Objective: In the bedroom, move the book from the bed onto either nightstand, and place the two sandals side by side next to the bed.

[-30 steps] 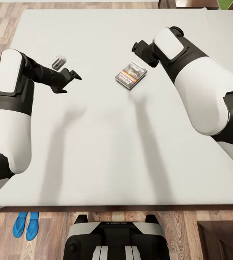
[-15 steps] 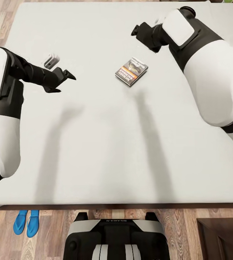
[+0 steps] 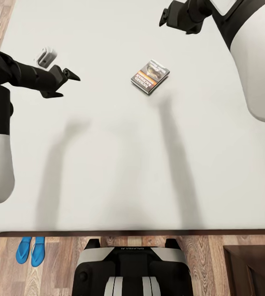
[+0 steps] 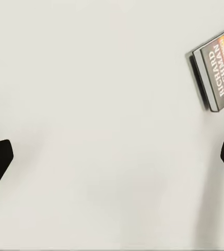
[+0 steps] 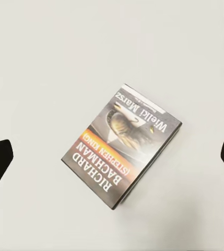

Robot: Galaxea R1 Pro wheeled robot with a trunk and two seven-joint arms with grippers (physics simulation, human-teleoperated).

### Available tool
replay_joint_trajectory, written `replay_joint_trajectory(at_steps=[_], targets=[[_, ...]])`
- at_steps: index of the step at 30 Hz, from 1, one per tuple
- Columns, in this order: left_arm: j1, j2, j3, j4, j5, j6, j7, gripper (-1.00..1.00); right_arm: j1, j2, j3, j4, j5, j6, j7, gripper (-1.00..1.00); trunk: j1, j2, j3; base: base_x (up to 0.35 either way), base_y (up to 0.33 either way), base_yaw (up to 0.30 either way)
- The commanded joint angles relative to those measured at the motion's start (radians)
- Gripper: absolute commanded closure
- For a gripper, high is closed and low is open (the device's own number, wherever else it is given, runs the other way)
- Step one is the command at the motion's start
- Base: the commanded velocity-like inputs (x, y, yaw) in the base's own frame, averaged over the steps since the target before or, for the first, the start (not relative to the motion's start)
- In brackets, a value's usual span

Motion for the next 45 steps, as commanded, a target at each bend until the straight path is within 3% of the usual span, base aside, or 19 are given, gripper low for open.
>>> replay_joint_trajectory(at_steps=[1,6,13,16,20,26,34,37,45], targets=[[0.000,0.007,-0.002,-0.007,0.026,0.001,0.018,-1.00,-0.002,0.000,0.008,-0.001,0.000,0.008,-0.006,-1.00,0.000,0.000,-0.002,0.000,0.000,0.000],[0.002,0.023,-0.003,-0.024,0.072,0.001,0.045,-1.00,-0.003,0.000,0.021,0.000,0.032,0.019,0.015,-1.00,0.000,0.000,-0.010,0.000,0.000,0.000],[0.004,0.030,-0.005,-0.033,0.090,0.001,0.057,-1.00,0.008,-0.018,0.069,0.001,0.058,-0.004,0.066,-1.00,0.000,0.000,-0.021,0.000,0.000,0.000],[0.004,0.031,-0.006,-0.035,0.093,0.001,0.058,-1.00,0.017,-0.040,0.092,0.003,0.087,-0.070,0.076,-1.00,0.000,0.000,-0.025,0.000,0.000,0.000],[0.006,0.031,-0.024,-0.037,0.095,0.001,0.059,-1.00,0.072,-0.056,0.135,0.004,0.162,-0.233,0.082,-1.00,0.000,0.000,-0.032,0.000,0.000,0.000],[0.006,0.032,-0.040,-0.042,0.096,0.001,0.060,-1.00,0.100,-0.060,0.147,0.005,0.205,-0.307,0.076,-1.00,0.000,0.000,-0.041,0.000,0.000,0.000],[0.006,0.032,-0.046,-0.044,0.097,0.001,0.060,-1.00,0.155,-0.060,0.155,0.005,0.225,-0.390,0.062,-1.00,0.000,0.000,-0.053,0.000,0.000,0.000],[0.006,0.032,-0.047,-0.046,0.097,0.001,0.060,-1.00,0.192,-0.051,0.163,0.005,0.228,-0.418,0.005,-1.00,0.000,0.000,-0.058,0.000,0.000,0.000],[0.006,0.032,-0.049,-0.068,0.096,0.001,0.060,-1.00,0.204,-0.036,0.168,0.009,0.229,-0.434,-0.029,-1.00,0.000,0.000,-0.071,0.000,0.000,0.000]])
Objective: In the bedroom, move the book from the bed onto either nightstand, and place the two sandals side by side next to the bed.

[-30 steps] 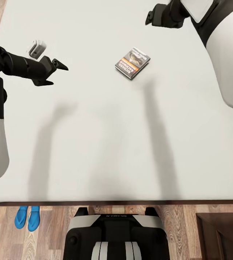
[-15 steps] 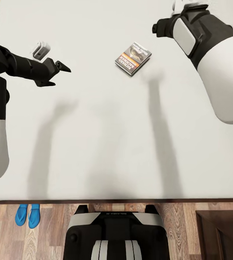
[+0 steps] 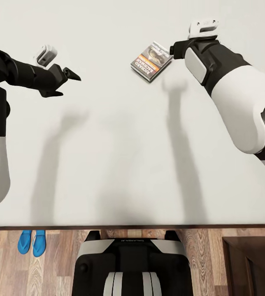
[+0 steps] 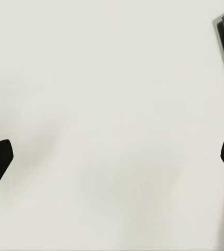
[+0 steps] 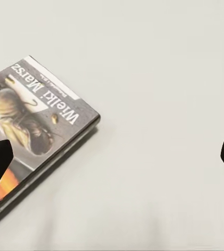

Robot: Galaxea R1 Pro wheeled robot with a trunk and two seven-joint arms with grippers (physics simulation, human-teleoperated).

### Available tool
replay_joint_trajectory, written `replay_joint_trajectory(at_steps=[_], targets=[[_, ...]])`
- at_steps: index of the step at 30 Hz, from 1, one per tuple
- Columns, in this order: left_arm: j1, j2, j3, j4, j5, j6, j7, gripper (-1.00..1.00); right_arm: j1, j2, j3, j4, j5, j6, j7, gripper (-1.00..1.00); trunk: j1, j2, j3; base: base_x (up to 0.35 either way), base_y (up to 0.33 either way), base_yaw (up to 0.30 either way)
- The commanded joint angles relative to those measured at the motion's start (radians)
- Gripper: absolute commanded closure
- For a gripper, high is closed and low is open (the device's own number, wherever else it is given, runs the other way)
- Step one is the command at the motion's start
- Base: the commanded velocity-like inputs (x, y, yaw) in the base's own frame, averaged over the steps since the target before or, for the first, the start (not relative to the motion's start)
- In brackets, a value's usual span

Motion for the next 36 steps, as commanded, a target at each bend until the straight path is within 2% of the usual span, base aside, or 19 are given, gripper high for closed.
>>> replay_joint_trajectory(at_steps=[1,4,8,9,10,13,14,15,16,17,18,19,23,27,31,36], targets=[[0.000,0.001,-0.002,-0.004,0.009,0.002,0.010,-1.00,-0.001,0.000,0.009,-0.001,-0.010,0.004,-0.007,-1.00,0.000,0.000,-0.002,0.000,0.000,0.000],[0.000,0.000,-0.006,-0.006,0.009,0.002,0.010,-1.00,-0.003,0.001,0.007,-0.001,-0.010,0.002,-0.010,-1.00,0.000,0.000,-0.007,0.000,0.000,0.000],[-0.001,0.000,-0.034,-0.005,0.009,0.002,0.017,-1.00,-0.006,0.001,0.005,-0.001,-0.011,0.002,-0.011,-1.00,0.000,0.000,-0.013,0.000,0.000,0.000],[-0.003,0.000,-0.047,-0.003,0.010,0.002,0.024,-1.00,-0.008,0.000,0.004,-0.002,-0.011,0.003,-0.011,-1.00,0.000,0.000,-0.014,0.000,0.000,0.000],[-0.006,0.000,-0.077,0.000,0.013,0.001,0.041,-1.00,-0.017,-0.001,0.003,-0.004,-0.011,0.006,-0.011,-1.00,0.000,0.000,-0.016,0.000,0.000,0.000],[-0.013,0.000,-0.130,0.003,0.038,-0.021,0.061,-1.00,-0.048,-0.002,0.000,-0.003,-0.013,0.011,-0.011,-1.00,0.000,0.000,-0.021,0.000,0.000,0.000],[-0.013,0.000,-0.130,0.003,0.038,-0.021,0.061,-1.00,-0.048,-0.002,0.000,-0.003,-0.013,0.011,-0.011,-1.00,0.000,0.000,-0.022,0.000,0.000,0.000],[-0.018,0.000,-0.150,0.004,0.045,-0.027,0.071,-1.00,-0.060,-0.002,0.000,-0.003,-0.014,0.012,-0.011,-1.00,0.000,0.000,-0.024,0.000,0.000,0.000],[-0.031,-0.002,-0.185,0.011,0.058,-0.035,0.109,-1.00,-0.080,-0.002,-0.001,-0.002,-0.016,0.015,-0.011,-1.00,0.000,0.000,-0.025,0.000,0.000,0.000],[-0.046,-0.002,-0.201,0.035,0.086,-0.041,0.162,-1.00,-0.094,-0.001,-0.002,-0.001,-0.017,0.018,-0.011,-1.00,0.000,0.000,-0.027,0.000,0.000,0.000],[-0.046,-0.002,-0.201,0.035,0.086,-0.041,0.162,-1.00,-0.094,-0.001,-0.002,-0.001,-0.017,0.018,-0.011,-1.00,0.000,0.000,-0.028,0.000,0.000,0.000],[-0.057,-0.002,-0.207,0.057,0.125,-0.047,0.203,-1.00,-0.102,-0.001,-0.003,-0.001,-0.019,0.019,-0.010,-1.00,0.000,0.000,-0.030,0.000,0.000,0.000],[-0.081,0.000,-0.211,0.083,0.215,-0.084,0.255,-1.00,-0.126,0.000,-0.005,-0.003,-0.023,0.030,-0.010,-1.00,0.000,0.000,-0.036,0.000,0.000,0.000],[-0.111,0.017,-0.214,0.089,0.251,-0.138,0.277,-1.00,-0.149,0.001,-0.008,-0.004,-0.027,0.074,-0.008,-1.00,0.000,0.000,-0.043,0.000,0.000,0.000],[-0.127,0.022,-0.214,0.093,0.264,-0.168,0.284,-1.00,-0.159,0.002,-0.009,-0.007,-0.031,0.127,-0.007,-1.00,0.000,0.000,-0.049,0.000,0.000,0.000],[-0.162,0.028,-0.212,0.082,0.273,-0.183,0.288,-1.00,-0.164,0.002,-0.009,-0.007,-0.043,0.159,-0.006,-1.00,0.000,0.000,-0.057,0.000,0.000,0.000]])
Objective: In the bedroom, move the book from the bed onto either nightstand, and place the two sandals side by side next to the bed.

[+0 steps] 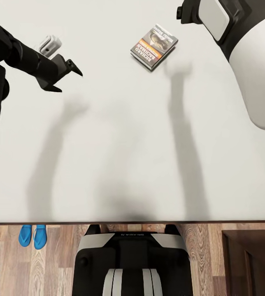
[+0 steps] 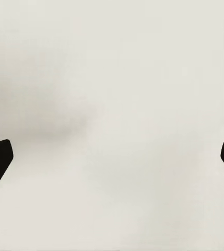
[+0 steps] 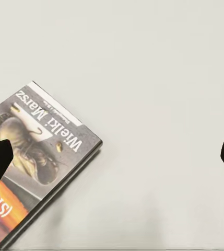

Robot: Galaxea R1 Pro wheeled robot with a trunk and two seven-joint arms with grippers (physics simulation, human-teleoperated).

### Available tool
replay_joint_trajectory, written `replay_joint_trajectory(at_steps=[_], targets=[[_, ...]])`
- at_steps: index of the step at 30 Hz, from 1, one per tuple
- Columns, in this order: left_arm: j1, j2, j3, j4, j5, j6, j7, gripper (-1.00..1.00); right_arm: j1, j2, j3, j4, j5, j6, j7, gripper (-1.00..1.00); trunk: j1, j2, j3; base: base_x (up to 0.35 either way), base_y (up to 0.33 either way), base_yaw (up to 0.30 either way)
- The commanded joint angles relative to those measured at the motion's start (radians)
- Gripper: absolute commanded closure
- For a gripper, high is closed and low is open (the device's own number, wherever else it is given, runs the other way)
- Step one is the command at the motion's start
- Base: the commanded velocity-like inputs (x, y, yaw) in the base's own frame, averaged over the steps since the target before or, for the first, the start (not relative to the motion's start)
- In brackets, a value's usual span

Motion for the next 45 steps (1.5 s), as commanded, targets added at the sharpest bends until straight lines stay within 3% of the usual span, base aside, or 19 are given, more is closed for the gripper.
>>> replay_joint_trajectory(at_steps=[1,6,10,13,25,33,38,45], targets=[[-0.020,0.003,-0.001,-0.005,0.026,0.001,0.009,-1.00,-0.002,0.000,0.009,-0.001,-0.015,0.013,-0.005,-1.00,0.004,-0.007,-0.005,0.000,0.000,0.000],[-0.057,0.005,0.001,-0.005,0.077,-0.016,0.010,-1.00,-0.001,-0.001,0.009,-0.003,-0.020,0.018,0.045,-1.00,0.023,-0.042,-0.025,0.000,0.000,0.000],[-0.073,0.007,0.002,-0.010,0.103,-0.036,0.011,-1.00,-0.001,-0.008,0.011,-0.004,-0.018,0.010,0.174,-1.00,0.038,-0.070,-0.038,0.000,0.000,0.000],[-0.076,0.007,0.002,-0.012,0.108,-0.039,0.011,-1.00,0.000,-0.016,0.011,-0.004,-0.018,0.003,0.222,-1.00,0.050,-0.091,-0.048,0.000,0.000,0.000],[-0.078,0.009,-0.001,-0.019,0.114,-0.046,0.012,-1.00,-0.001,-0.095,0.004,-0.003,-0.022,-0.121,0.418,-1.00,0.096,-0.175,-0.086,0.000,0.000,0.000],[-0.075,0.010,-0.001,-0.032,0.110,-0.046,0.010,-1.00,-0.004,-0.131,0.000,0.000,-0.029,-0.173,0.453,-1.00,0.104,-0.189,-0.093,0.000,0.000,0.000],[-0.075,0.011,-0.001,-0.039,0.113,-0.046,0.010,-1.00,-0.004,-0.138,-0.002,0.007,-0.087,-0.182,0.546,-1.00,0.104,-0.189,-0.093,0.000,0.000,0.000],[-0.075,0.011,0.000,-0.039,0.114,-0.046,0.011,-1.00,-0.003,-0.143,-0.003,0.009,-0.134,-0.183,0.588,-1.00,0.130,-0.238,-0.114,0.000,0.000,0.000]])
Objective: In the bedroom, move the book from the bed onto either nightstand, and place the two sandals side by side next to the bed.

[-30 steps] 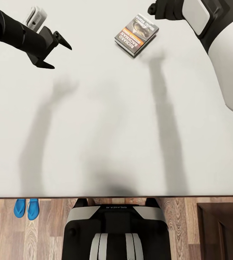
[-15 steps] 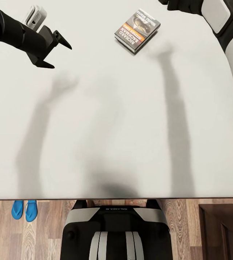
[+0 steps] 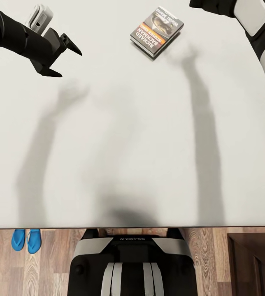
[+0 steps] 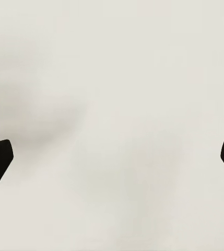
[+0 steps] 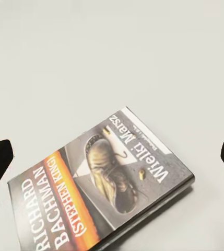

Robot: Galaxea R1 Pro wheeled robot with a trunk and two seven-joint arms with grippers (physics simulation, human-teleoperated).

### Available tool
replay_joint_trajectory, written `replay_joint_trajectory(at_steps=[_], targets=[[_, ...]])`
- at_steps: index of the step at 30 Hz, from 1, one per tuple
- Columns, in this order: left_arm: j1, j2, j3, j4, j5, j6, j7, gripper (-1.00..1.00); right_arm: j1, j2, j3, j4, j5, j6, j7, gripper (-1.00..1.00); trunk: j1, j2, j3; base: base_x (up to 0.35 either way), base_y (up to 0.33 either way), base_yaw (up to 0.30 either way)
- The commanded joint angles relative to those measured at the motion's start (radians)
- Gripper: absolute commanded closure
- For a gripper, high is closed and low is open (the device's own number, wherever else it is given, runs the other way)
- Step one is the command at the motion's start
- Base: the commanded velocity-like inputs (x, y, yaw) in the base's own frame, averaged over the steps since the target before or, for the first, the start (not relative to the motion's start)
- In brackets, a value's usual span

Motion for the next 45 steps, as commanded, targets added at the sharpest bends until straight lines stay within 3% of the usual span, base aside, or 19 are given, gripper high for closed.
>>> replay_joint_trajectory(at_steps=[1,5,21,31,34,39,45], targets=[[-0.001,0.001,-0.001,0.000,0.005,0.008,0.007,-1.00,0.000,-0.004,0.008,-0.001,-0.014,0.006,0.005,-1.00,0.004,-0.008,-0.004,0.000,0.000,0.000],[-0.001,0.001,-0.001,0.000,0.006,0.008,0.008,-1.00,0.000,-0.021,0.008,-0.001,-0.026,0.010,0.041,-1.00,0.019,-0.036,-0.016,0.000,0.000,0.000],[-0.001,0.006,-0.001,-0.001,0.005,0.008,0.007,-1.00,0.000,-0.028,0.008,0.005,-0.029,0.013,0.080,-1.00,0.081,-0.148,-0.066,0.000,0.000,0.000],[0.000,0.008,-0.002,-0.003,0.001,0.009,0.006,-1.00,-0.001,-0.028,0.008,0.005,-0.029,0.014,0.098,-1.00,0.081,-0.148,-0.066,0.000,0.000,0.000],[0.001,0.022,-0.005,-0.003,0.001,0.010,0.006,-1.00,-0.001,-0.028,0.008,0.006,-0.029,0.014,0.099,-1.00,0.081,-0.148,-0.066,0.000,0.000,0.000],[0.026,0.079,-0.030,-0.080,0.000,0.014,0.005,-1.00,-0.002,-0.029,0.008,0.004,-0.029,0.014,0.101,-1.00,0.081,-0.148,-0.066,0.000,0.000,0.000],[0.036,0.089,-0.031,-0.102,0.004,0.014,0.004,-1.00,-0.002,-0.030,0.008,0.004,-0.030,0.013,0.101,-1.00,0.081,-0.148,-0.066,0.000,0.000,0.000]])
